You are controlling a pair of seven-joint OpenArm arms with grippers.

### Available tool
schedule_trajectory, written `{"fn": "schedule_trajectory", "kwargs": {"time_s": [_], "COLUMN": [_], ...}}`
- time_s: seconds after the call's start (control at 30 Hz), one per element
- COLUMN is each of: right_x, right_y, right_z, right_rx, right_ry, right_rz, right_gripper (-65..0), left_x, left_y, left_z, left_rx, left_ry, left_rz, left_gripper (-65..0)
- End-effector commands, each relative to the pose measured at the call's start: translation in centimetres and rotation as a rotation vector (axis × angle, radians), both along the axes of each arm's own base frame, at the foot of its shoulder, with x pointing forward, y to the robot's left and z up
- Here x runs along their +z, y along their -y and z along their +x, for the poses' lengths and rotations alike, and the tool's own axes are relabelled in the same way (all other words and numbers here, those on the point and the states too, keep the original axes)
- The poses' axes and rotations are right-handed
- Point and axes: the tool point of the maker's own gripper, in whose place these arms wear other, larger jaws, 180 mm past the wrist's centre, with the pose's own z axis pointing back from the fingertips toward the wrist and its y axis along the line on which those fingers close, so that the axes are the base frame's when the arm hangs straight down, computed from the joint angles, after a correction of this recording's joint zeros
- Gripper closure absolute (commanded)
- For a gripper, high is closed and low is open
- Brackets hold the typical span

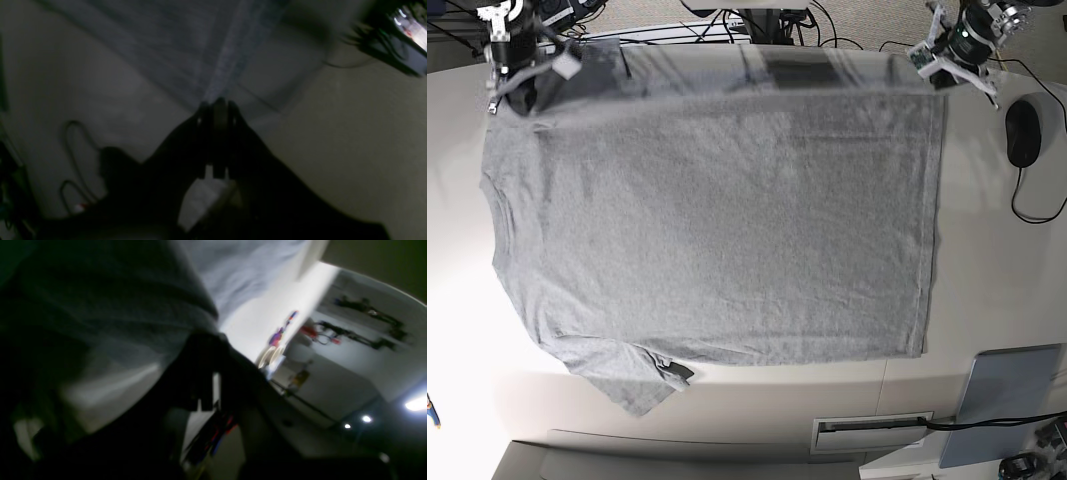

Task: Fold the T-shirt properly
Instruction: 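Lift the shoulder edge and fold it over the shirt body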

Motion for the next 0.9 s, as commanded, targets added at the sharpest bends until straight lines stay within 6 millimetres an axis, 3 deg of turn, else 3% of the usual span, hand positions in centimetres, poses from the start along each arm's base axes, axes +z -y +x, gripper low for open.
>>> {"fn": "schedule_trajectory", "kwargs": {"time_s": [0.0, 0.33, 0.57, 0.87], "right_x": [1.2, 3.5, 3.4, 2.4], "right_y": [-0.5, -2.0, -1.3, 0.9], "right_z": [1.5, 7.7, 9.5, 11.5], "right_rx": [0.022, 0.005, -0.010, -0.080], "right_ry": [0.060, 0.193, 0.223, 0.238], "right_rz": [0.016, 0.199, 0.227, 0.258], "right_gripper": [0.0, 0.0, 0.0, 0.0], "left_x": [0.8, 2.1, 2.6, 2.4], "left_y": [0.0, 0.8, 3.5, 3.5], "left_z": [1.1, 6.3, 9.0, 11.4], "left_rx": [-0.008, 0.091, 0.100, 0.148], "left_ry": [0.041, 0.151, 0.194, 0.224], "left_rz": [-0.001, -0.118, -0.263, -0.303], "left_gripper": [0.0, 0.0, 0.0, 0.0]}}
